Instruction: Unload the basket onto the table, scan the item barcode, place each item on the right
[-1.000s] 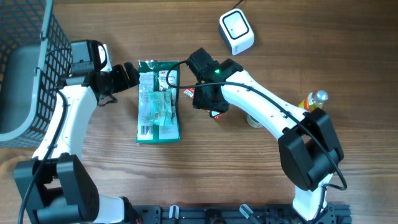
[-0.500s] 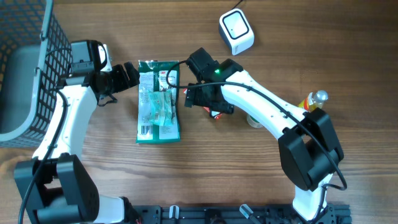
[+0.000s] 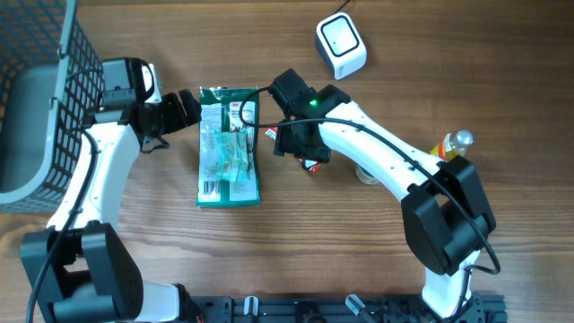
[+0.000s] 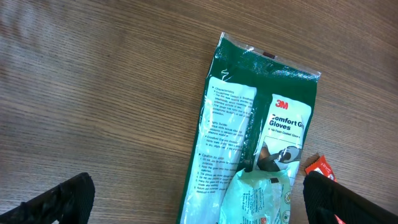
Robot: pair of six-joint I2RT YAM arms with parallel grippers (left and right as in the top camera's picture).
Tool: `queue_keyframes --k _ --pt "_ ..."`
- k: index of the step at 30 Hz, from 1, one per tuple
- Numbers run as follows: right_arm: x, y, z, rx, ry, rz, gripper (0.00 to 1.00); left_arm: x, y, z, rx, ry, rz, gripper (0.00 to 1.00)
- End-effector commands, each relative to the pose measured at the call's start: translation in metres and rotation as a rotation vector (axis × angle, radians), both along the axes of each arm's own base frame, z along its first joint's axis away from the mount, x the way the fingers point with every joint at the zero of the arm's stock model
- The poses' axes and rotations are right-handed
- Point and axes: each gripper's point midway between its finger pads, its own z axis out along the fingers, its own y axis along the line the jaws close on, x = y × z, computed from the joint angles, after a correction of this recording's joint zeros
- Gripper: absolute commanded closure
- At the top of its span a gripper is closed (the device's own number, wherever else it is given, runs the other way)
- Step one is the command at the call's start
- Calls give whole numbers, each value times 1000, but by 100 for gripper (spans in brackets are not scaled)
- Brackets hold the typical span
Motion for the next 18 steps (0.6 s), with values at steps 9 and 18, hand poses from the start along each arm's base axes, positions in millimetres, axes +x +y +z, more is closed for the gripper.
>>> queue_keyframes --k 9,18 --pt "0 -5 -7 -30 0 -4 40 4 5 9 13 -28 4 0" --pt "-1 -6 -8 -35 0 -4 41 4 5 9 13 -28 4 0"
